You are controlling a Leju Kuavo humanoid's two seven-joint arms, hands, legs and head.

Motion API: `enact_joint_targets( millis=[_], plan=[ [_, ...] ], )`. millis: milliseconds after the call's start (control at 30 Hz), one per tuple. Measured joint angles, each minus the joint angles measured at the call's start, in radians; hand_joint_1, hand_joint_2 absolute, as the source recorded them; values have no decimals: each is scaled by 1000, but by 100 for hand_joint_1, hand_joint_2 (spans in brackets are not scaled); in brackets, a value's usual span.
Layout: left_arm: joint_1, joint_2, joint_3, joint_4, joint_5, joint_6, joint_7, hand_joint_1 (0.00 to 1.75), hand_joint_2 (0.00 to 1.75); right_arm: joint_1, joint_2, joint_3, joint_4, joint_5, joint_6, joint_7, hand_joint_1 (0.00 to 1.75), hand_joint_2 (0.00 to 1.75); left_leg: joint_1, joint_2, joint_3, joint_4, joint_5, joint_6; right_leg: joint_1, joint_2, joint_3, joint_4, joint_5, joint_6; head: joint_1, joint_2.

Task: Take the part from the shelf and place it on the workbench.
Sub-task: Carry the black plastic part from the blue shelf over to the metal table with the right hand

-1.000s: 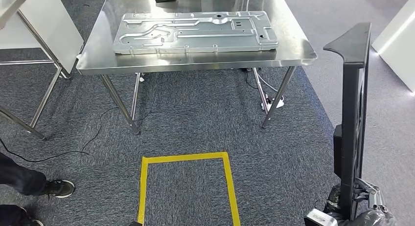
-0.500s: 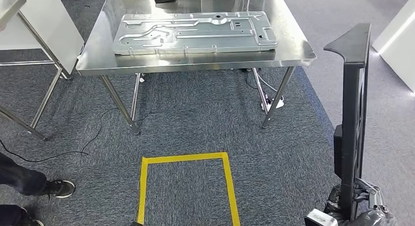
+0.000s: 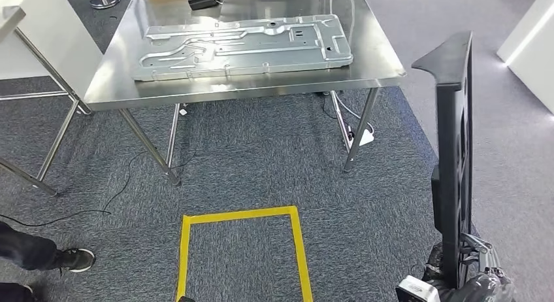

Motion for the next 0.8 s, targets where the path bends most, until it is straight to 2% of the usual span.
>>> enact_joint_targets(
  millis=[33, 67, 133, 167, 200, 233, 267, 300, 333, 367, 400, 433, 500, 533, 567, 600, 667, 700, 733, 767, 800],
  plan=[
    [-1, 0, 0, 0, 0, 0, 0, 0, 175, -1, 0, 3, 0, 1, 0, 0, 175, 175, 1, 0, -10, 27, -14, 0, 2, 1, 5, 0, -4, -9, -1, 0],
    [-1, -1, 0, 0, 0, 0, 0, 0, 175, -3, 0, 5, 0, 3, 0, 0, 175, 175, 0, 0, -36, 80, -36, 2, 6, 1, 12, -1, -9, -17, -3, 0],
    [-1, -1, 0, 0, 0, 0, -1, 0, 175, -4, 0, 10, 2, 4, 0, 0, 175, 175, -10, -1, -125, 229, -86, 12, 18, 1, 24, -2, -20, -31, -4, 0],
    [2, -1, 0, 0, -1, 0, 0, 0, 175, -4, 0, 11, 3, 5, 0, 0, 175, 175, -16, -1, -171, 292, -96, 19, 25, 3, 31, -2, -27, -36, -3, 0],
    [4, -1, 0, 0, -1, 0, 0, 0, 175, -4, 0, 12, 4, 5, 0, 0, 175, 175, -23, -1, -202, 320, -84, 29, 33, 5, 40, -2, -35, -41, -4, 0],
    [6, -1, 0, 0, -2, 0, 0, 0, 175, -4, 0, 12, 5, 5, 0, 0, 175, 175, -31, -2, -215, 309, -51, 41, 41, 8, 52, -3, -44, -44, -3, 0],
    [8, -1, 0, 0, -2, 0, 0, 0, 175, -4, 0, 13, 6, 5, 0, 0, 175, 175, -41, -4, -209, 260, -1, 59, 49, 10, 67, -4, -53, -47, -3, 0],
    [8, 0, 0, 0, -3, 0, 0, 0, 175, -4, 0, 14, 6, 4, 0, -1, 175, 175, -51, -8, -193, 199, 48, 81, 53, 12, 81, -7, -64, -50, -3, 0],
    [9, 1, 0, 0, -3, 0, 0, 0, 175, -5, 0, 15, 6, 3, 0, -3, 175, 175, -61, -12, -175, 144, 82, 101, 58, 14, 93, -11, -73, -50, 0, 0],
    [9, 3, 0, 0, -4, 0, 0, 0, 175, -6, 1, 17, 6, 2, 0, -5, 175, 175, -69, -14, -156, 101, 97, 118, 57, 15, 101, -16, -80, -48, 2, 0],
    [8, 5, 0, 0, -4, 0, 0, 0, 175, -6, 1, 19, 7, 1, 0, -6, 175, 175, -76, -16, -142, 77, 94, 128, 53, 17, 108, -24, -83, -43, 3, 0],
    [8, 6, 0, 0, -6, 0, 0, 0, 175, -6, 1, 21, 7, 0, 0, -7, 175, 175, -80, -14, -130, 58, 87, 132, 51, 17, 116, -27, -80, -36, 3, 0],
    [6, 5, 0, 0, -8, 0, 0, 0, 175, -6, 1, 25, 3, 0, 0, -7, 175, 175, -78, -14, -93, 16, 81, 128, 48, 13, 123, -14, -65, -25, 1, 0],
    [7, 5, 0, 0, -8, 0, 0, 0, 175, -7, 1, 26, -2, 1, 0, -8, 175, 175, -74, -13, -71, -5, 80, 125, 48, 9, 112, 15, -58, -20, 1, 0],
    [6, 4, 0, 0, -9, 0, 0, 0, 175, -8, 1, 27, -8, 1, 0, -8, 175, 175, -69, -13, -50, -21, 77, 121, 48, 6, 85, 60, -57, -14, 1, 0],
    [6, 4, 0, 0, -9, 0, 0, 0, 175, -9, 1, 28, -15, 0, 0, -8, 175, 175, -65, -12, -32, -31, 72, 117, 44, 4, 43, 117, -66, -9, 2, 0],
    [5, 4, 0, 0, -9, 0, 0, 0, 175, -9, 0, 28, -28, -4, 0, -9, 175, 175, -58, -13, -5, -37, 53, 112, 36, 3, -48, 211, -109, 5, 1, 0],
    [6, 4, 0, 0, -9, -1, 0, 0, 175, -8, 0, 28, -32, -6, 0, -9, 175, 175, -55, -13, 10, -38, 40, 107, 30, 2, -84, 230, -130, 13, 2, 0],
    [7, 4, 0, 0, -9, -1, 0, 0, 175, -8, 0, 28, -35, -7, 0, -8, 175, 175, -50, -13, 28, -38, 26, 101, 25, 0, -106, 221, -135, 21, 1, 0],
    [9, 3, 0, 0, -9, -1, 0, 0, 175, -8, 0, 28, -37, -7, 0, -8, 175, 175, -45, -14, 48, -37, 10, 95, 21, -3, -114, 186, -117, 27, 2, 0],
    [11, 3, 0, 0, -9, -2, 0, 0, 175, -8, 0, 28, -40, -8, 0, -8, 175, 175, -42, -13, 66, -38, -6, 87, 16, -7, -112, 134, -70, 32, 2, 0]
  ],
)
